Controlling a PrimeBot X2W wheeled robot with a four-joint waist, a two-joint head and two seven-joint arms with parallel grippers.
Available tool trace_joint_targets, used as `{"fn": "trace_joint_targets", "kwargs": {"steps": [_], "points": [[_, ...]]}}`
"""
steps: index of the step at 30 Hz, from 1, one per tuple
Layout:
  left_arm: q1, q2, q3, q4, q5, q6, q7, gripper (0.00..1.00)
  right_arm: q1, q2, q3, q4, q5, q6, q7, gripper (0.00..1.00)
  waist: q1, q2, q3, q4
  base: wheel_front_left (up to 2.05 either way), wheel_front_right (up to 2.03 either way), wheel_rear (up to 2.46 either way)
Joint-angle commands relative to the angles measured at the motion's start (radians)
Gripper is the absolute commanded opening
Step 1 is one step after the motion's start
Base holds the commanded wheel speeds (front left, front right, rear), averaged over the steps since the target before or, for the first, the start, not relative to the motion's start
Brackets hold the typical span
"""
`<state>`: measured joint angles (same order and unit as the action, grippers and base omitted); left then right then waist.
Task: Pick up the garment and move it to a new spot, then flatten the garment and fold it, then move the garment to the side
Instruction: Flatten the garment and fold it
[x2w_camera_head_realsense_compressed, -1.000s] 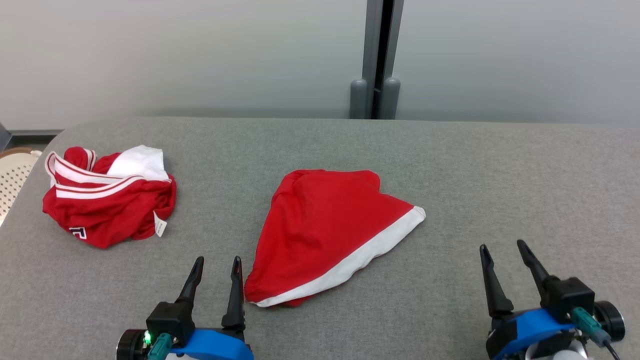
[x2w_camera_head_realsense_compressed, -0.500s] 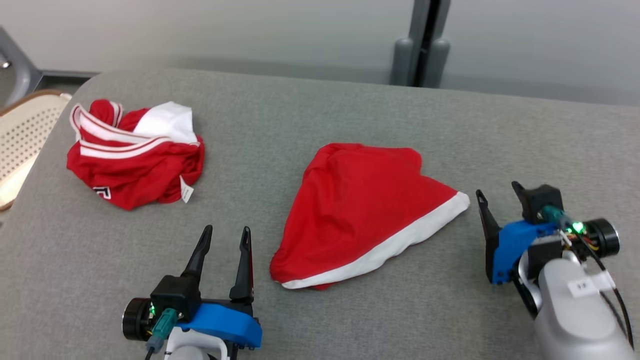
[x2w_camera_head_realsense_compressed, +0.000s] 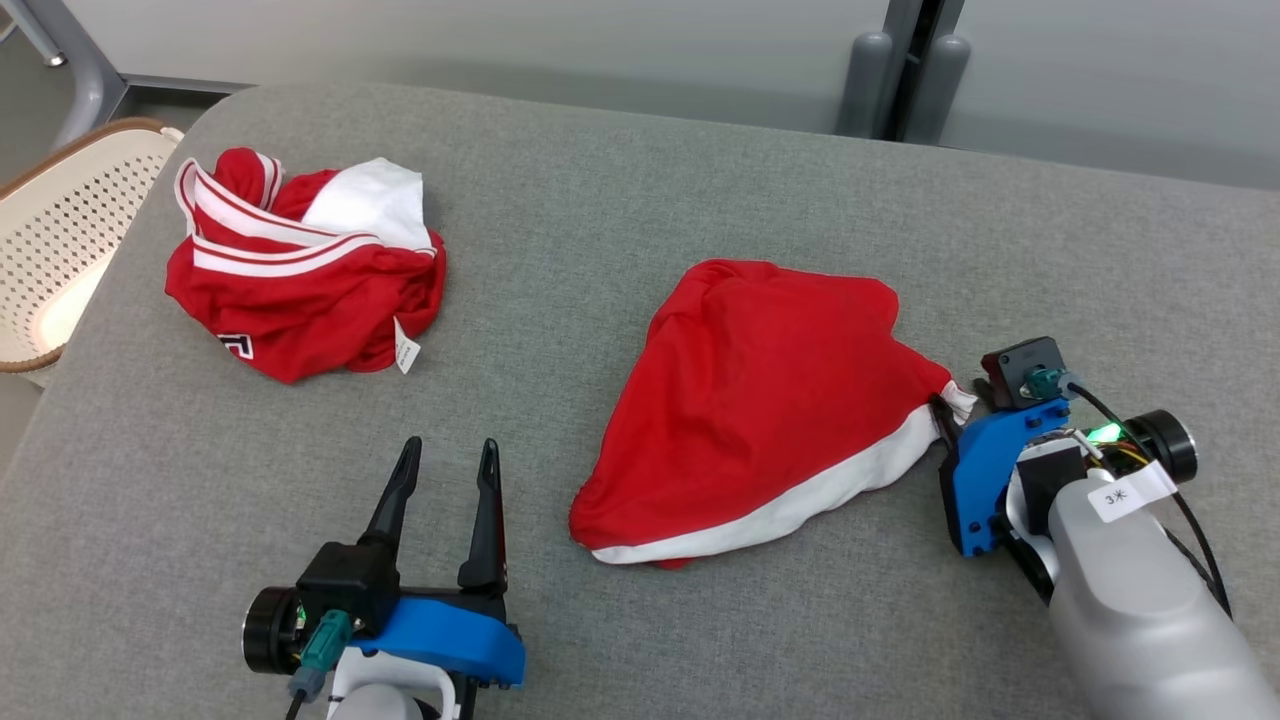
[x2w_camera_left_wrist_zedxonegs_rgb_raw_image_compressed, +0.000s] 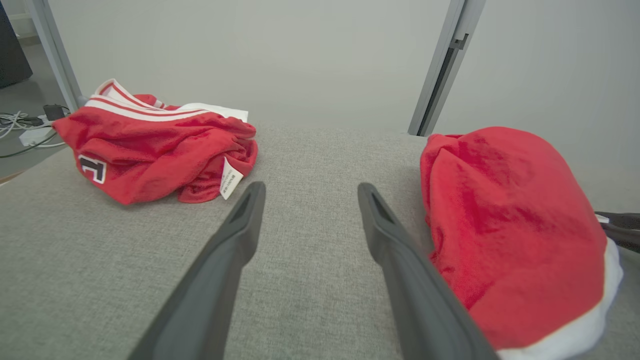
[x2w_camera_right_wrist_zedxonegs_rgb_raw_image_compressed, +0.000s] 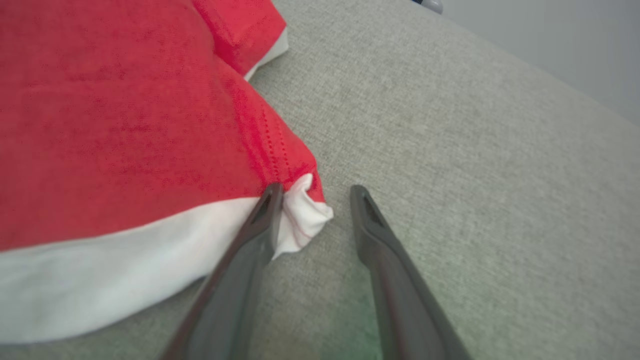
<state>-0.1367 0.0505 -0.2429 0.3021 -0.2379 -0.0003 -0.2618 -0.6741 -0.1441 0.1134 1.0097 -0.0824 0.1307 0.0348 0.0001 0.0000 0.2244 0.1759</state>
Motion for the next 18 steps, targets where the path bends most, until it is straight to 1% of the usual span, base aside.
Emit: {"fn": "trace_joint_targets", "kwargs": {"steps": [1, 2, 5, 8, 10, 12, 14, 18], "points": [[0.006, 0.0, 0.001, -0.004, -0.003, 0.001, -0.005, 1.0, 0.014, 0.0, 0.014, 0.031, 0.013, 0.0, 0.013, 0.02, -0.0001, 0.0, -0.004, -0.004, 0.0, 0.0, 0.0], [0.008, 0.0, 0.001, -0.004, 0.0, -0.002, -0.005, 1.0, 0.012, 0.0, 0.019, 0.033, 0.023, 0.0, 0.009, 0.0, -0.0001, 0.0, -0.006, -0.007, 0.0, 0.0, 0.0], [0.025, 0.0, 0.0, -0.002, 0.004, -0.016, -0.005, 1.0, 0.012, -0.007, 0.015, 0.021, 0.045, -0.001, -0.021, 0.0, -0.0001, 0.0, -0.016, -0.017, 0.0, 0.0, 0.0], [0.042, 0.0, -0.003, 0.014, -0.002, -0.044, -0.005, 1.0, 0.024, -0.01, -0.01, 0.005, 0.06, -0.001, -0.058, 0.0, -0.0001, 0.0, -0.03, -0.027, 0.0, 0.0, 0.0], [0.054, 0.007, -0.015, 0.035, -0.002, -0.068, -0.005, 1.0, 0.038, -0.001, -0.027, 0.001, 0.07, 0.0, -0.076, 0.0, -0.0001, 0.0, -0.037, -0.033, 0.0, 0.0, 0.0], [0.068, 0.016, -0.038, 0.066, -0.007, -0.091, -0.005, 1.0, 0.049, 0.002, -0.038, 0.002, 0.077, 0.0, -0.086, 0.0, -0.0001, 0.0, -0.044, -0.041, 0.0, 0.0, 0.0], [0.068, 0.028, -0.083, 0.1, -0.016, -0.113, 0.011, 1.0, 0.058, 0.002, -0.048, 0.006, 0.08, 0.0, -0.093, 0.0, -0.0001, 0.0, -0.049, -0.047, 0.0, 0.0, 0.0], [0.049, 0.048, -0.163, 0.144, -0.065, -0.13, 0.038, 1.0, 0.069, 0.015, -0.062, 0.013, 0.081, 0.0, -0.109, 0.0, -0.0001, 0.0, -0.055, -0.057, 0.0, 0.0, 0.0]]}}
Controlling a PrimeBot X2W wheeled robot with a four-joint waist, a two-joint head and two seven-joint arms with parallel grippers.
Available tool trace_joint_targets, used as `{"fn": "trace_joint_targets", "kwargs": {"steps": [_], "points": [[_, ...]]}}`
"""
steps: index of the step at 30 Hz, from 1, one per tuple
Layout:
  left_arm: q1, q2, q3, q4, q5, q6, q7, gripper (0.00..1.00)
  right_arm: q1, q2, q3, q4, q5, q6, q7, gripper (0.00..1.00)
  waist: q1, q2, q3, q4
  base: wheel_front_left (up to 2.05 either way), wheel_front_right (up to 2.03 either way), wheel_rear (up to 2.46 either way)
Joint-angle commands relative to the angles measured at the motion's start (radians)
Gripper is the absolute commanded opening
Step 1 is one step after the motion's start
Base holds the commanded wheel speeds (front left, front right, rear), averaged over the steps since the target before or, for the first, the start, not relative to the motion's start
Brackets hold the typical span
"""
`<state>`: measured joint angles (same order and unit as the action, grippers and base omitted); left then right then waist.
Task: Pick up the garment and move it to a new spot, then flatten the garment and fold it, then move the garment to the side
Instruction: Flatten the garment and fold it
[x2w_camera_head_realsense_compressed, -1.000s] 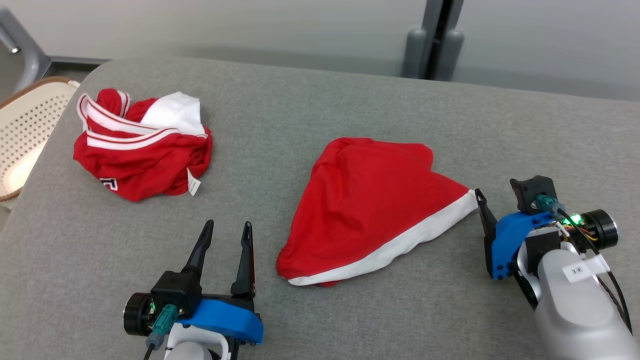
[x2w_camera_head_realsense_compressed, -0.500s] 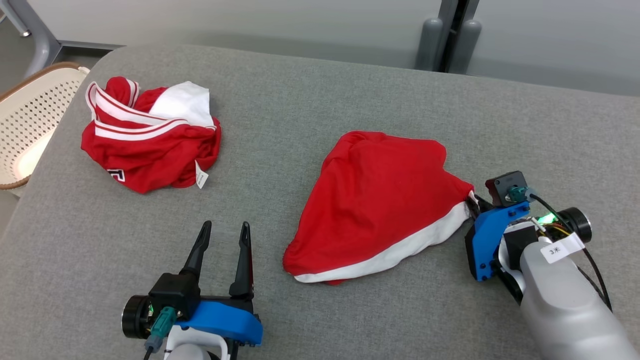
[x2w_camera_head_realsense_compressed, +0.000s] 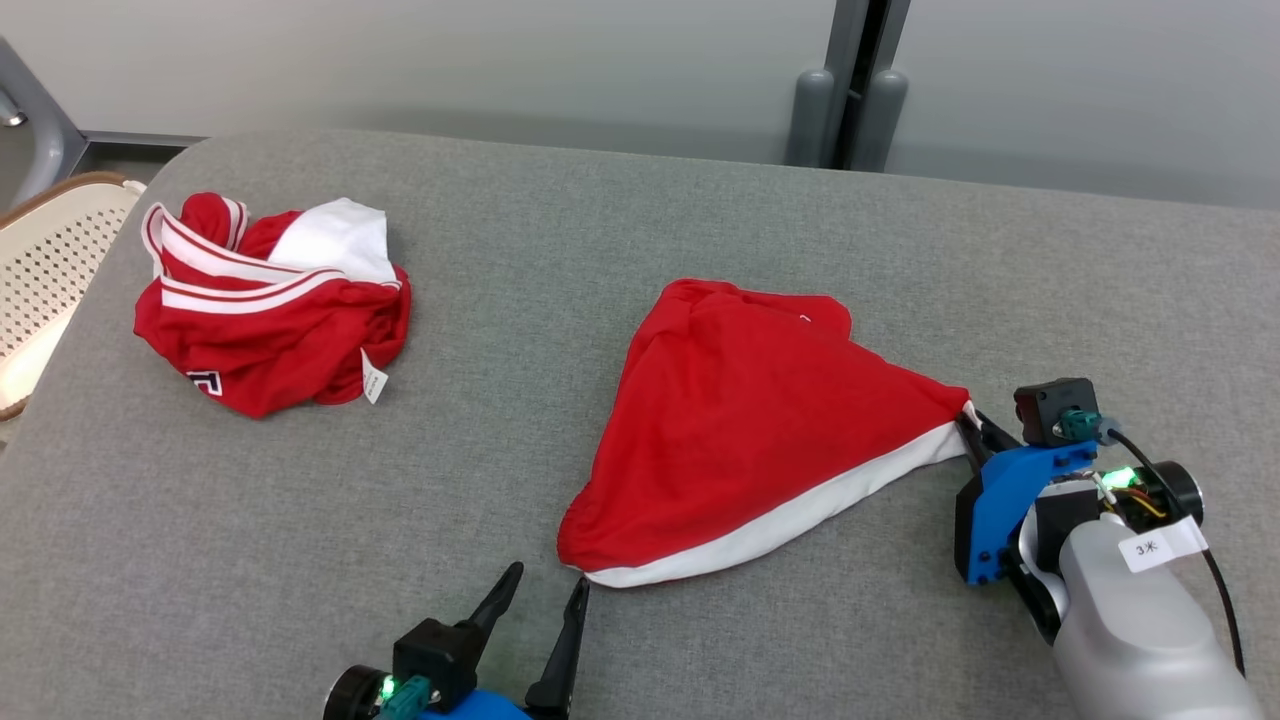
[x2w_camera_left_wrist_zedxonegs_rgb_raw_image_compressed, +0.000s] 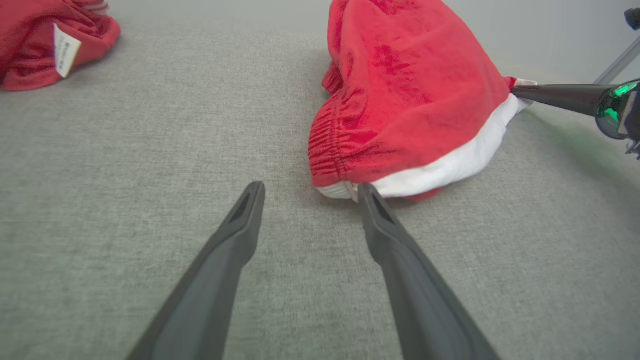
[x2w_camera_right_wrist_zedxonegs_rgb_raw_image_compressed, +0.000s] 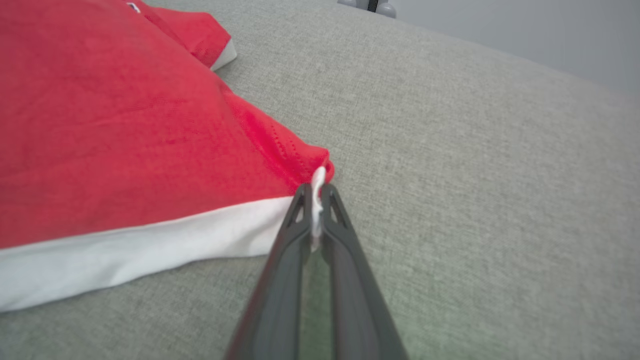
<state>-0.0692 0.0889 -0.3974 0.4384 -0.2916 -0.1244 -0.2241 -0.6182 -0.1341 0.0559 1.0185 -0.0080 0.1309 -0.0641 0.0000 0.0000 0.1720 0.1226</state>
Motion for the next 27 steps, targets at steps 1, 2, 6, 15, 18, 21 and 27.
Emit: {"fn": "trace_joint_targets", "kwargs": {"steps": [1, 2, 6, 15, 18, 21, 27], "points": [[-0.029, 0.017, -0.026, 0.019, -0.02, -0.007, 0.004, 1.0, 0.013, 0.008, -0.008, 0.005, 0.011, 0.0, -0.012, 0.0, 0.0, 0.0, -0.003, -0.006, 0.0, 0.0, 0.0], [-0.039, 0.022, -0.045, 0.032, -0.026, -0.008, 0.004, 1.0, 0.015, 0.011, -0.011, 0.006, 0.013, 0.0, -0.016, 0.0, 0.0, 0.0, -0.004, -0.008, 0.0, 0.0, 0.0], [-0.088, 0.028, -0.111, 0.093, -0.082, -0.006, 0.005, 1.0, 0.021, 0.015, -0.02, 0.014, 0.016, 0.0, -0.027, 0.0, 0.0, 0.0, -0.006, -0.017, 0.0, 0.0, 0.0], [-0.191, 0.049, -0.224, 0.178, -0.164, -0.007, -0.031, 1.0, -0.004, 0.023, -0.036, 0.023, 0.019, 0.0, -0.043, 0.0, 0.0, 0.0, 0.007, -0.041, 0.0, 0.0, 0.0], [-0.208, 0.059, -0.252, 0.167, -0.184, -0.007, -0.039, 0.77, -0.01, 0.025, -0.038, 0.028, 0.02, 0.0, -0.048, 0.0, 0.0, 0.0, 0.011, -0.044, 0.0, 0.0, 0.0], [-0.216, 0.072, -0.276, 0.147, -0.192, -0.007, -0.042, 0.25, -0.012, 0.022, -0.042, 0.032, 0.024, 0.0, -0.054, 0.0, 0.0, 0.0, 0.013, -0.045, 0.0, 0.0, 0.0], [-0.193, 0.097, -0.269, 0.057, -0.206, -0.007, -0.042, 0.0, -0.023, 0.015, -0.058, 0.032, 0.036, 0.0, -0.075, 0.0, 0.0, 0.0, 0.013, -0.046, 0.0, 0.0, 0.0]]}}
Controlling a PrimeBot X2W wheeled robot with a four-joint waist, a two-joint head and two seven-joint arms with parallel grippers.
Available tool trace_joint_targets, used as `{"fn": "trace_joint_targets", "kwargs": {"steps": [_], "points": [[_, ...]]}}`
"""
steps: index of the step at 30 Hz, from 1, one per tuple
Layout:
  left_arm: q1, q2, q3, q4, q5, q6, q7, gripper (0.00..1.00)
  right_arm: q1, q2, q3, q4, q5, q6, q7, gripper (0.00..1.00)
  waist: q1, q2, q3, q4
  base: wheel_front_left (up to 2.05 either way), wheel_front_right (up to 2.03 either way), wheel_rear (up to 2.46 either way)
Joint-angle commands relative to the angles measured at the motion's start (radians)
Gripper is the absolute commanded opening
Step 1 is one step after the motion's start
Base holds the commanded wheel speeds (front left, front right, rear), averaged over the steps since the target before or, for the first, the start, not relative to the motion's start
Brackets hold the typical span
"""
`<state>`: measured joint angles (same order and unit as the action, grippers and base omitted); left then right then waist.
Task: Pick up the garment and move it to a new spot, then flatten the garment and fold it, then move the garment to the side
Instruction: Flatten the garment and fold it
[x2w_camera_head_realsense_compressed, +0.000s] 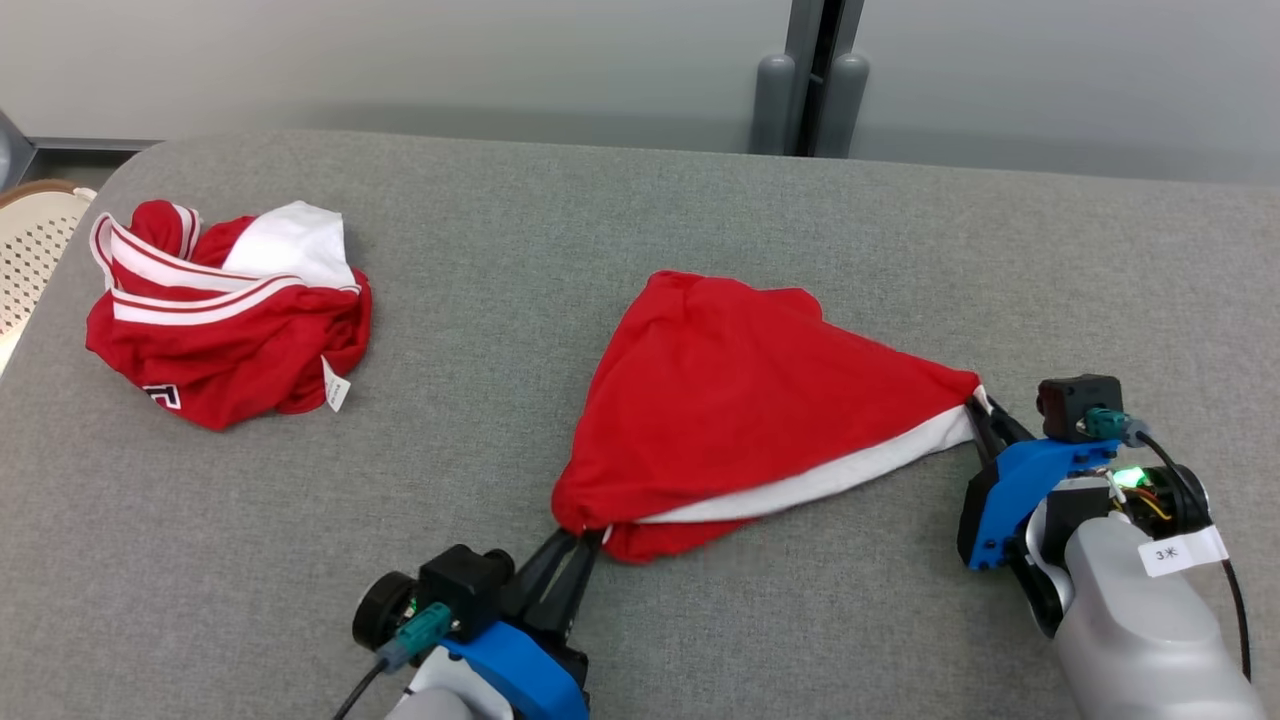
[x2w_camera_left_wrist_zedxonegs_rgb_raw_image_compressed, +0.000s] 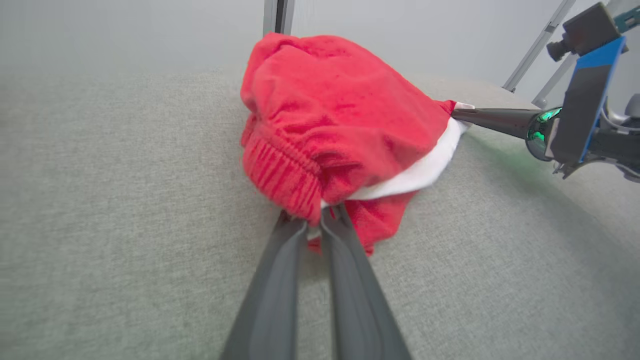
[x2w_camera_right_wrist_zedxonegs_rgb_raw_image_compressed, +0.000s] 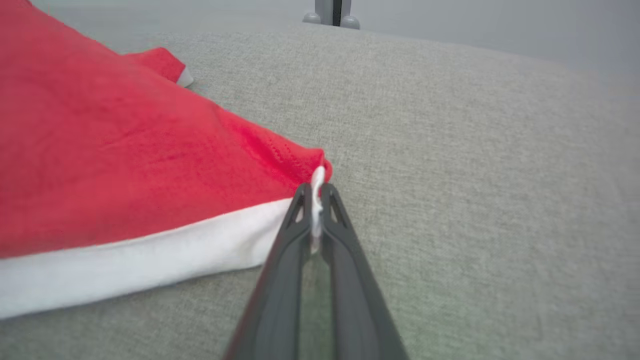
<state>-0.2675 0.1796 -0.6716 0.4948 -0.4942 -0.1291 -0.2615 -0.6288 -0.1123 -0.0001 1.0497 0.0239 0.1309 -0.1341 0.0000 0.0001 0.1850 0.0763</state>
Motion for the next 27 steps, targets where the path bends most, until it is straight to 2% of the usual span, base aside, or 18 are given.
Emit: {"fn": "trace_joint_targets", "kwargs": {"steps": [1, 8, 11, 13, 17, 21, 27], "points": [[0.012, 0.014, 0.009, -0.023, -0.005, -0.002, -0.005, 0.0, -0.013, -0.008, -0.005, -0.001, 0.006, 0.0, -0.011, 0.0, 0.0, -0.0001, -0.002, 0.0, 0.0, 0.0, 0.0], [0.004, 0.082, 0.032, -0.187, -0.008, -0.002, -0.005, 0.0, -0.004, -0.008, -0.008, -0.06, 0.068, 0.0, -0.066, 0.0, 0.0, -0.0001, -0.028, -0.003, 0.0, 0.0, 0.0], [-0.036, 0.154, 0.028, -0.258, 0.002, -0.002, -0.004, 0.0, 0.024, -0.018, 0.013, -0.167, 0.148, 0.0, -0.091, 0.0, 0.0, -0.0001, -0.063, -0.015, 0.0, 0.0, 0.0], [-0.05, 0.17, 0.029, -0.276, 0.003, -0.002, 0.001, 0.0, 0.032, -0.027, 0.018, -0.202, 0.163, 0.0, -0.094, 0.0, 0.0, -0.0001, -0.074, -0.02, 0.0, 0.0, 0.0], [-0.107, 0.238, 0.052, -0.381, -0.018, -0.001, 0.044, 0.0, 0.077, -0.058, 0.03, -0.379, 0.214, 0.0, -0.089, 0.0, 0.0, -0.0001, -0.116, -0.046, 0.0, 0.0, 0.0], [-0.174, 0.308, 0.074, -0.514, -0.046, -0.002, 0.112, 0.0, 0.144, -0.079, 0.005, -0.611, 0.242, -0.001, -0.039, 0.0, 0.0, -0.0001, -0.152, -0.076, 0.0, 0.0, 0.0], [-0.279, 0.383, 0.108, -0.681, -0.06, 0.0, 0.23, 0.0, 0.251, -0.051, -0.052, -1.007, 0.22, 0.0, 0.101, 0.0, 0.0, -0.0001, -0.167, -0.127, 0.0, 0.0, 0.0]]}}
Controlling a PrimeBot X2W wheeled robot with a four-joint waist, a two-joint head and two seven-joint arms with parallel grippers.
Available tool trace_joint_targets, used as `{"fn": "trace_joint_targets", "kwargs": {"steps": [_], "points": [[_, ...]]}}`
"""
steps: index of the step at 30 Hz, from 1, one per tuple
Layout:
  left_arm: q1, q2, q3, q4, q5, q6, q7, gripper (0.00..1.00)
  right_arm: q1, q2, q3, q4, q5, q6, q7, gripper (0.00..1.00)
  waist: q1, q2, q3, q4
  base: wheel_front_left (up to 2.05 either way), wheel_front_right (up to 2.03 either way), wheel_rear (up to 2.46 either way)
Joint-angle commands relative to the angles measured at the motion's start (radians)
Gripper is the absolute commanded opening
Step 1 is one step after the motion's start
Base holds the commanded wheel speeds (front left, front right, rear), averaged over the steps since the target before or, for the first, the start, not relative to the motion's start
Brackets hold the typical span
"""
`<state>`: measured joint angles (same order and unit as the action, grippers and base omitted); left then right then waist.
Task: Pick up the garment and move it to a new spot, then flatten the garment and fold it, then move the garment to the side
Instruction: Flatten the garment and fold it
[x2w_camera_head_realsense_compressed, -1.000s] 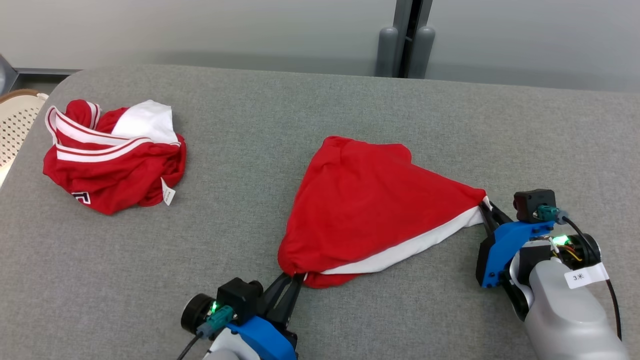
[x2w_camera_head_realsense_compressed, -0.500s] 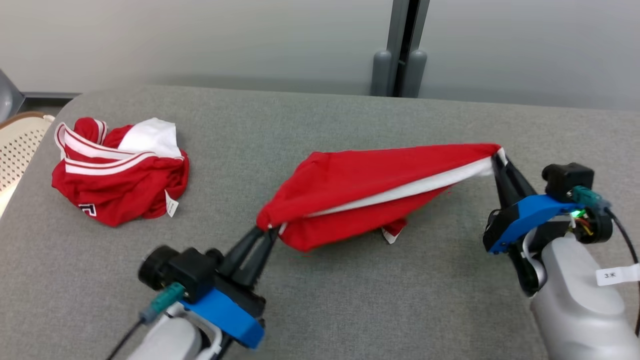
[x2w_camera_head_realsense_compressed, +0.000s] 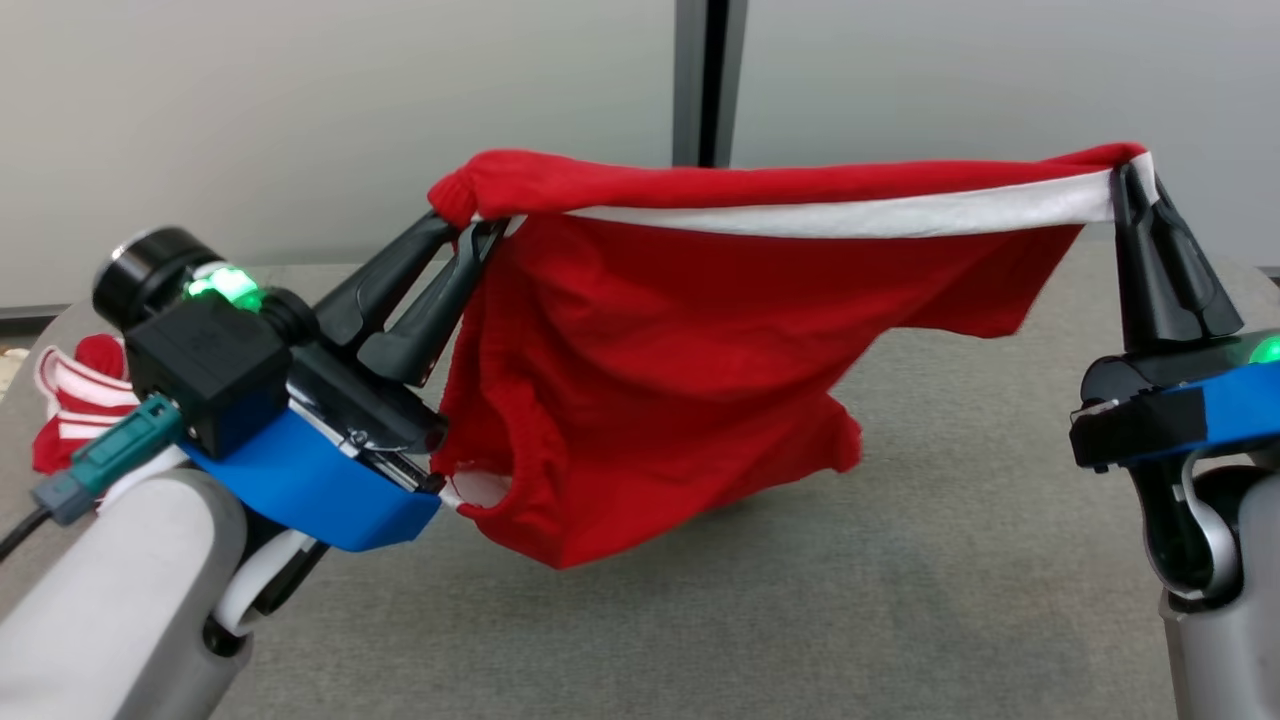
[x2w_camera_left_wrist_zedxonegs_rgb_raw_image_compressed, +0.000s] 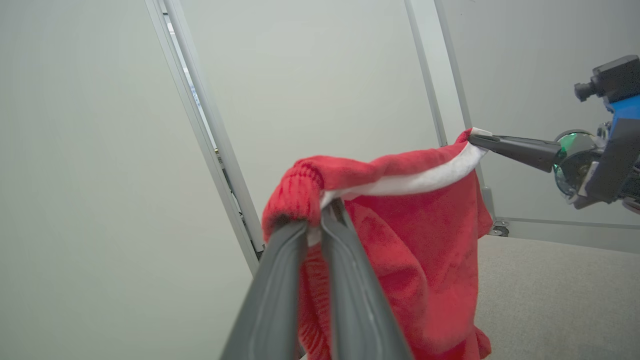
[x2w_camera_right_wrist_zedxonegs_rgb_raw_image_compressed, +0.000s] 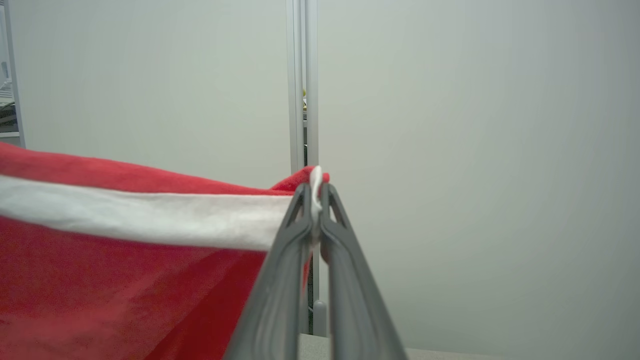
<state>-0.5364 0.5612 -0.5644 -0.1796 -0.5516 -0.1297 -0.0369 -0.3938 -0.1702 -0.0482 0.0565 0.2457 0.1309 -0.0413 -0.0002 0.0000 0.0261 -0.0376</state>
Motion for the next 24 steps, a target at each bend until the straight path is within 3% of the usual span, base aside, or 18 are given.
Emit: {"fn": "trace_joint_targets", "kwargs": {"steps": [1, 5, 9, 14, 18, 24], "points": [[-0.026, 0.01, 0.006, -0.027, -0.008, 0.001, 0.023, 0.0, 0.031, 0.014, -0.007, -0.073, -0.007, 0.0, 0.033, 0.0, 0.0002, 0.0, -0.005, -0.021, 0.0, 0.0, 0.0], [-0.083, 0.03, 0.015, -0.076, -0.02, 0.001, 0.079, 0.0, 0.068, 0.045, -0.01, -0.239, -0.019, 0.0, 0.118, 0.0, 0.0002, 0.0, 0.025, -0.049, 0.0, 0.0, 0.0], [-0.13, 0.001, 0.014, -0.061, -0.073, 0.001, 0.106, 0.0, 0.057, 0.063, -0.016, -0.275, -0.055, 0.0, 0.168, 0.0, 0.0002, 0.0, 0.078, -0.07, 0.0, 0.0, 0.0], [-0.227, -0.03, 0.012, 0.019, -0.128, 0.0, 0.134, 0.0, -0.051, 0.081, -0.008, -0.202, -0.07, 0.0, 0.17, 0.0, 0.0002, 0.0, 0.176, -0.089, 0.0, 0.0, 0.0], [-0.37, -0.051, 0.001, 0.114, -0.148, 0.0, 0.142, 0.0, -0.227, 0.082, -0.028, -0.102, -0.102, 0.0, 0.14, 0.0, 0.0002, 0.0, 0.253, -0.104, 0.0, 0.0, 0.0], [-0.607, -0.112, -0.002, 0.292, -0.099, -0.001, 0.052, 0.0, -0.507, 0.093, -0.074, 0.018, -0.202, 0.0, 0.034, 0.0, 0.0002, 0.0, 0.326, -0.125, 0.0, 0.0, 0.0]]}}
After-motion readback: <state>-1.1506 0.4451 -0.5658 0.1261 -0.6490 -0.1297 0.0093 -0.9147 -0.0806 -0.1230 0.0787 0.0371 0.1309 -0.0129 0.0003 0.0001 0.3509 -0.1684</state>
